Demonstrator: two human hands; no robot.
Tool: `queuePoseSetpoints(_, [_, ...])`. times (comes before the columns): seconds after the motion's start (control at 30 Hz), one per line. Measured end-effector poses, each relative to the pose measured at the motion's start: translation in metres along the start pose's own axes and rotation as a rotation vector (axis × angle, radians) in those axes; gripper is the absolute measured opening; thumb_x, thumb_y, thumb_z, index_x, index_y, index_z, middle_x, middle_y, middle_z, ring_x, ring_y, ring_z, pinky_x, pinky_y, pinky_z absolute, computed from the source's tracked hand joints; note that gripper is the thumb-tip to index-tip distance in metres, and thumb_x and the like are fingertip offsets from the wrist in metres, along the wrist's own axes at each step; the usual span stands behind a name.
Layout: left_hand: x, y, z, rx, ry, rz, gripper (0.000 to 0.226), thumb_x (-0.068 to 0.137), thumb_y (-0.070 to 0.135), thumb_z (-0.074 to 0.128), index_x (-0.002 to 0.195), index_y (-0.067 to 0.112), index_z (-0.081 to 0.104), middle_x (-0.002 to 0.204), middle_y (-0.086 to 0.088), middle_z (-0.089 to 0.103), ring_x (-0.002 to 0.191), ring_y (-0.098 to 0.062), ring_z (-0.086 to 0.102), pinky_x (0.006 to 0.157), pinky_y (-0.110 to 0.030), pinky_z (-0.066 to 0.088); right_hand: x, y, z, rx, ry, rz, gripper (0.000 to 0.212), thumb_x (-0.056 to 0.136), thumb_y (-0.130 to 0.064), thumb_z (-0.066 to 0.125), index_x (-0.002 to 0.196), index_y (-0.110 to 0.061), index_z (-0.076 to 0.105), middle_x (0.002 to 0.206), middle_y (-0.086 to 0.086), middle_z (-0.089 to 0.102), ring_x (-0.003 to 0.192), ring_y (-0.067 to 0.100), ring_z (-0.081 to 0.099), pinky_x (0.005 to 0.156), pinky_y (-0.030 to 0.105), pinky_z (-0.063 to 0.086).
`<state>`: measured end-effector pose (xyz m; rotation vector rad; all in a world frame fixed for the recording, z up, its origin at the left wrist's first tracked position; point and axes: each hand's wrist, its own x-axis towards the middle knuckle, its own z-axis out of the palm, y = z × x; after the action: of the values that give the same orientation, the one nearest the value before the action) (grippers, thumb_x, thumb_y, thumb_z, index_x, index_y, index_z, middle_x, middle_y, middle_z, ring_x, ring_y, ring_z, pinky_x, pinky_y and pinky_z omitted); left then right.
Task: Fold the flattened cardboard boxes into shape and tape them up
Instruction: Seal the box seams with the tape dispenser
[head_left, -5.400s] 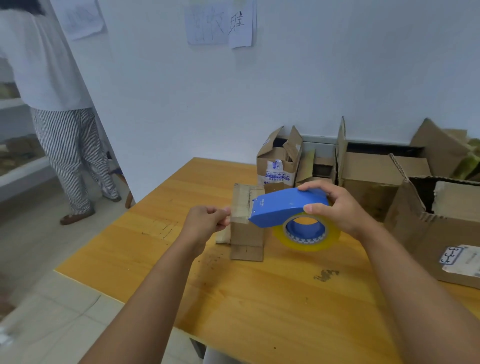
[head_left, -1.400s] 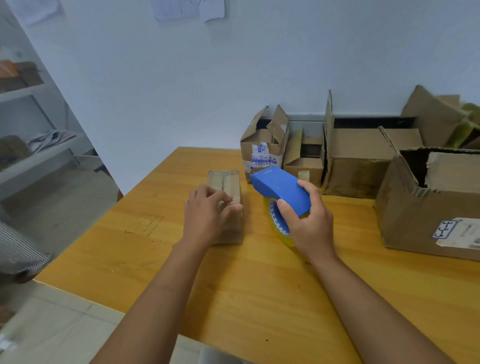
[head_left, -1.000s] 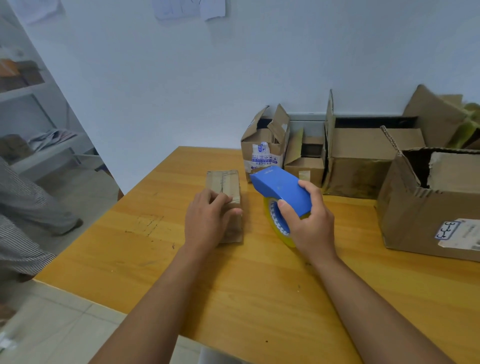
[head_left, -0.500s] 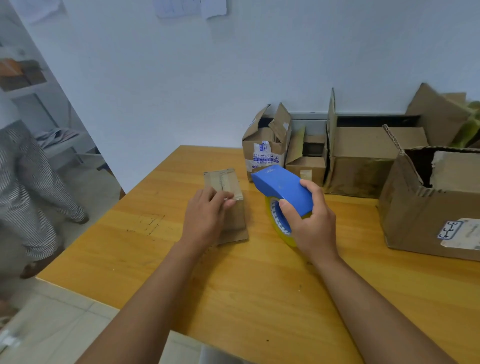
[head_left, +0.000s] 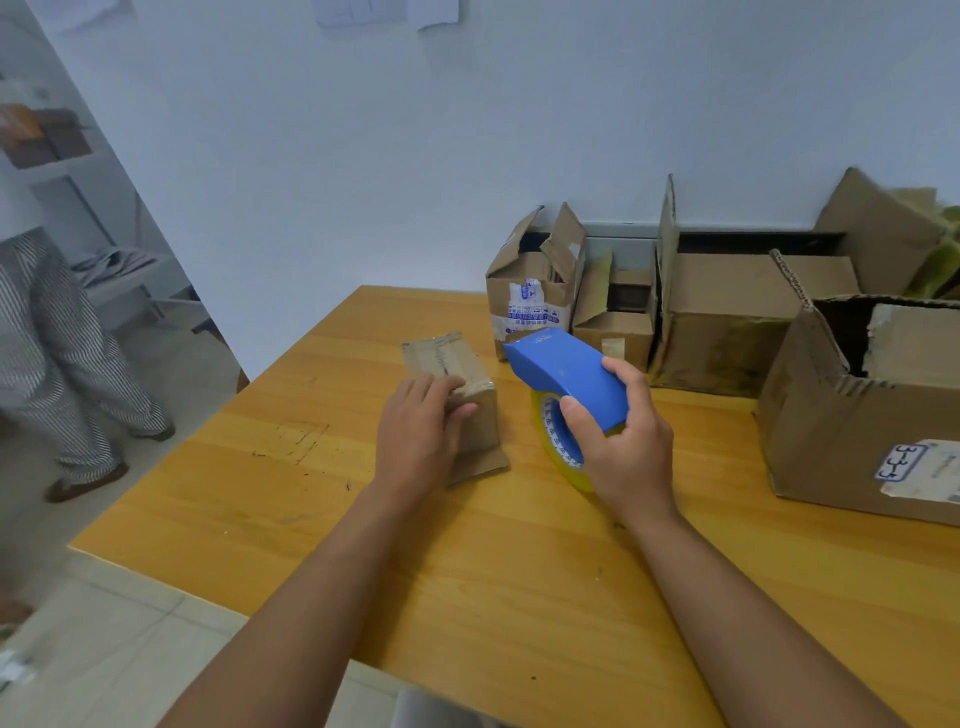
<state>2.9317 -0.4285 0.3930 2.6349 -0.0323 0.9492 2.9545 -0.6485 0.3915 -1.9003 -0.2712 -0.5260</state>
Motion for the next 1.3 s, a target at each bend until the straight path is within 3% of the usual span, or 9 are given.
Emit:
queuePoseSetpoints(0.2, [0.002, -0.004, -0.005, -0.12, -0.013, -0.015, 0.019, 0.098, 0.026, 0.06, 0.104, 0.011, 0.07, 0.096, -0.002, 0.06, 0.091, -0.017, 0.049, 0.076, -0.03, 0.042, 0.0, 0.001, 0.001, 0.003, 0.002, -0.008, 0.058, 0.084, -0.058, 0.059, 0.134, -0.031, 0.047, 0.11, -0.006, 0.054, 0.088, 0.016, 0.058, 0.066, 0.038, 0.054])
queuePoseSetpoints(0.33, [0.006, -0.009, -0.01, -0.152, -0.12, -0.037, 0.018, 0.096, 0.025, 0.063, 0.111, 0.016, 0.069, 0.105, 0.003, 0.058, 0.097, -0.004, 0.04, 0.076, -0.016, 0.034, 0.0, 0.002, 0.001, 0.002, 0.0, -0.019, 0.061, 0.083, -0.061, 0.056, 0.135, -0.03, 0.047, 0.11, -0.006, 0.054, 0.088, 0.015, 0.057, 0.063, 0.031, 0.052])
queuePoseSetpoints(0.47, [0.004, -0.014, -0.013, -0.166, -0.179, -0.012, 0.025, 0.094, 0.017, 0.066, 0.119, 0.017, 0.067, 0.115, 0.002, 0.057, 0.106, -0.009, 0.043, 0.084, -0.026, 0.038, 0.0, 0.001, 0.001, -0.004, -0.002, -0.015, 0.059, 0.085, -0.056, 0.059, 0.136, -0.029, 0.046, 0.11, -0.006, 0.053, 0.088, 0.016, 0.058, 0.066, 0.039, 0.055])
queuePoseSetpoints(0.67, [-0.002, -0.001, -0.004, -0.106, -0.003, -0.006, 0.022, 0.089, 0.011, 0.072, 0.11, 0.007, 0.068, 0.103, -0.007, 0.068, 0.096, -0.027, 0.059, 0.078, -0.037, 0.047, -0.001, 0.001, -0.001, 0.005, 0.007, -0.018, 0.061, 0.083, -0.061, 0.056, 0.134, -0.029, 0.048, 0.109, -0.006, 0.054, 0.086, 0.017, 0.057, 0.066, 0.039, 0.054])
queuePoseSetpoints(0.77, [0.001, 0.008, 0.003, -0.138, 0.039, -0.077, 0.018, 0.089, 0.014, 0.072, 0.104, 0.008, 0.066, 0.1, -0.005, 0.068, 0.092, -0.023, 0.06, 0.076, -0.034, 0.047, -0.001, 0.002, 0.0, -0.001, 0.006, -0.015, 0.058, 0.085, -0.057, 0.059, 0.135, -0.03, 0.047, 0.11, -0.006, 0.054, 0.087, 0.017, 0.057, 0.067, 0.041, 0.054])
queuePoseSetpoints(0.87, [0.002, 0.01, 0.006, -0.163, 0.045, -0.035, 0.011, 0.089, 0.014, 0.071, 0.099, 0.01, 0.067, 0.098, -0.002, 0.069, 0.091, -0.021, 0.059, 0.075, -0.035, 0.045, -0.001, 0.002, 0.0, -0.007, 0.008, -0.018, 0.057, 0.086, -0.055, 0.059, 0.135, -0.029, 0.047, 0.11, -0.006, 0.053, 0.087, 0.015, 0.057, 0.065, 0.038, 0.054])
queuePoseSetpoints(1.03, [0.0, -0.005, 0.003, -0.216, -0.001, -0.071, 0.02, 0.097, 0.028, 0.058, 0.111, 0.024, 0.071, 0.119, 0.013, 0.067, 0.119, -0.004, 0.051, 0.092, -0.035, 0.032, -0.001, 0.003, 0.001, 0.0, 0.008, -0.033, 0.057, 0.086, -0.054, 0.059, 0.135, -0.029, 0.047, 0.11, -0.005, 0.053, 0.086, 0.015, 0.057, 0.063, 0.032, 0.052])
queuePoseSetpoints(1.17, [0.003, -0.005, -0.001, -0.194, -0.009, -0.009, 0.019, 0.096, 0.02, 0.064, 0.113, 0.021, 0.073, 0.118, 0.007, 0.07, 0.113, -0.009, 0.057, 0.093, -0.041, 0.044, -0.001, 0.004, 0.001, 0.002, 0.01, -0.04, 0.057, 0.086, -0.054, 0.059, 0.135, -0.028, 0.047, 0.109, -0.005, 0.054, 0.086, 0.011, 0.057, 0.061, 0.026, 0.049])
queuePoseSetpoints(1.3, [0.008, -0.014, -0.011, -0.251, -0.14, 0.004, 0.028, 0.096, 0.031, 0.063, 0.122, 0.023, 0.069, 0.127, 0.011, 0.064, 0.115, 0.0, 0.047, 0.098, -0.03, 0.042, -0.002, 0.004, 0.001, 0.006, 0.01, -0.043, 0.057, 0.086, -0.054, 0.059, 0.135, -0.029, 0.047, 0.11, -0.007, 0.052, 0.087, 0.007, 0.056, 0.062, 0.026, 0.048])
